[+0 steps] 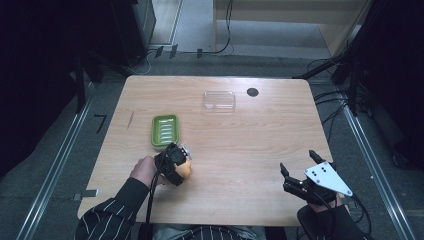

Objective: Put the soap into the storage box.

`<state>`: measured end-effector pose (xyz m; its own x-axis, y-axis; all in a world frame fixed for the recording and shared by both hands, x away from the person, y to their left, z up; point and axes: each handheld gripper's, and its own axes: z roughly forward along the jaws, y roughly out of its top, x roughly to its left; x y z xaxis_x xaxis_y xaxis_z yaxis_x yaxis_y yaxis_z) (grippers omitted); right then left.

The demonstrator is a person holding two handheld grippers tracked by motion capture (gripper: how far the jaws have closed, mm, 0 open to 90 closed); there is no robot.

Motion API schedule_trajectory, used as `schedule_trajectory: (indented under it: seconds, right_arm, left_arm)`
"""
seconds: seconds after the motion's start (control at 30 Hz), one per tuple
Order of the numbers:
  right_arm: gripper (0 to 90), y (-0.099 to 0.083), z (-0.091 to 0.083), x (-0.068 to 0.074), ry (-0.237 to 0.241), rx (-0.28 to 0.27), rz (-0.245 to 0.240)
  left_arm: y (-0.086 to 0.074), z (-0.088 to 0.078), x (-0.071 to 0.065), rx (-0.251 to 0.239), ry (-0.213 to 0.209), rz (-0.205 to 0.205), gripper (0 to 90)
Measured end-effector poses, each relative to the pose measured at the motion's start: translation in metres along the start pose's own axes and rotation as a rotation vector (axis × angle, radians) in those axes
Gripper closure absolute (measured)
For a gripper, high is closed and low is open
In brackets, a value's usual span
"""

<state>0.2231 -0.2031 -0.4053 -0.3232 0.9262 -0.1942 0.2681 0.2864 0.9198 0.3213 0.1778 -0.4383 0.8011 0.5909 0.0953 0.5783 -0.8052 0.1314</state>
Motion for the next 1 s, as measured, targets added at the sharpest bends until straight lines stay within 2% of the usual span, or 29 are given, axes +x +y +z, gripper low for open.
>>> schedule_trajectory:
  seconds: [0.1, 0.47, 1.0]
  right_arm:
    - [13.4, 0.0, 0.0, 0.0, 0.0, -0.003, 0.0]
    - [13.3, 0.0, -0.001, -0.001, -0.002, -0.002, -0.001]
    - [13.3, 0.0, -0.001, -0.001, -0.001, 0.001, -0.001]
  left_arm:
    - [-0.001, -0.002, 0.003, 0.001, -0.002, -0.002, 39.5]
    - [-0.01, -0.011, 0.016, -0.02, 0.015, -0.053, 39.5]
    - [-0.018, -0.017, 0.034, -0.022, 0.037, -0.103, 39.5]
